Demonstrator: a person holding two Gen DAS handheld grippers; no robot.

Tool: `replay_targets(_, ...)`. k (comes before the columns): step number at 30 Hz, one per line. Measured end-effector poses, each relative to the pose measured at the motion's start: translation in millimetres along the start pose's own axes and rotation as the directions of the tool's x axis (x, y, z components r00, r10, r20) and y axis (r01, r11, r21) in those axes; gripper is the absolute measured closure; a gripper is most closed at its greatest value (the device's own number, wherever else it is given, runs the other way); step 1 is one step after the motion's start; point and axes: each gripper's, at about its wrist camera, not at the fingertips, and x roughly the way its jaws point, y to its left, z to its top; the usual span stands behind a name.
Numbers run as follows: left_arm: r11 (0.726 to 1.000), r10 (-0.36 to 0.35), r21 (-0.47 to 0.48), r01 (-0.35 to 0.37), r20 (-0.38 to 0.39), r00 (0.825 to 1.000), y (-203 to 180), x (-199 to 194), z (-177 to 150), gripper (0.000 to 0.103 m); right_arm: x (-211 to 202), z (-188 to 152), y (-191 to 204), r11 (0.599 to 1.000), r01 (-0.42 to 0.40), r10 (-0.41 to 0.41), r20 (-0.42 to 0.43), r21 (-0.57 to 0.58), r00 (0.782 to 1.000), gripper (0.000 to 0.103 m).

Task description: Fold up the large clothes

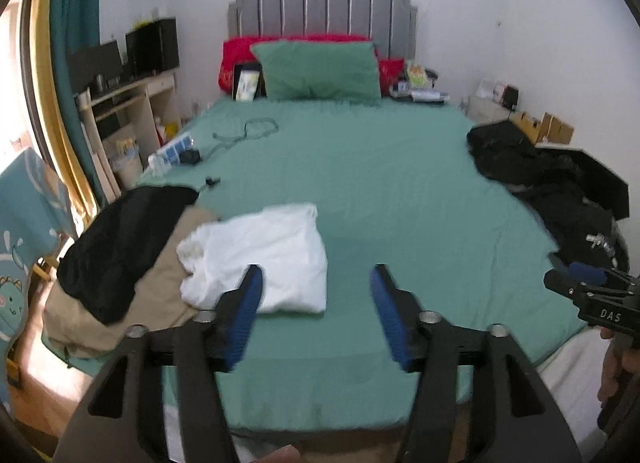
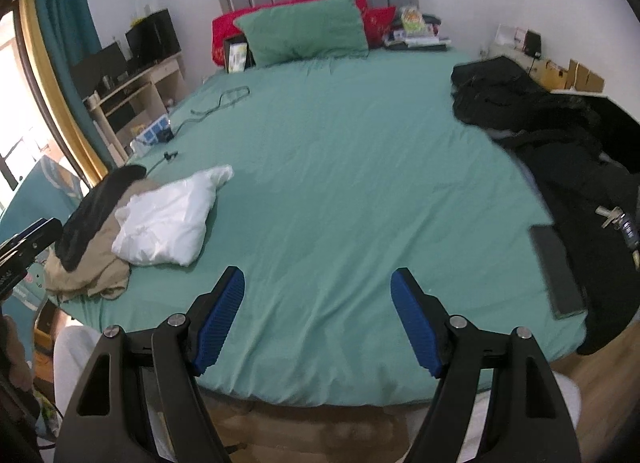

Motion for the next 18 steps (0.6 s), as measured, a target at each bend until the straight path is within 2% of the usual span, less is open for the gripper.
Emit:
replay_targets(8, 1.0, -0.024, -0.002, 0.025, 0.116, 0.993, -9.5, -34.4, 21.4, 0.035, -42.8, 20.9, -1.1, 0.999, 0.026, -0.023, 0.102, -0.036, 0.994, 0.027)
replay_targets(18, 1.0, -0.014, -0.001, 0.015, 0.236, 0.972, -13.0, -67.3, 38.6, 0.026, -84.7, 38.1, 15.7, 0.995, 0.05, -0.031, 0.21, -0.086, 0.977, 0.027)
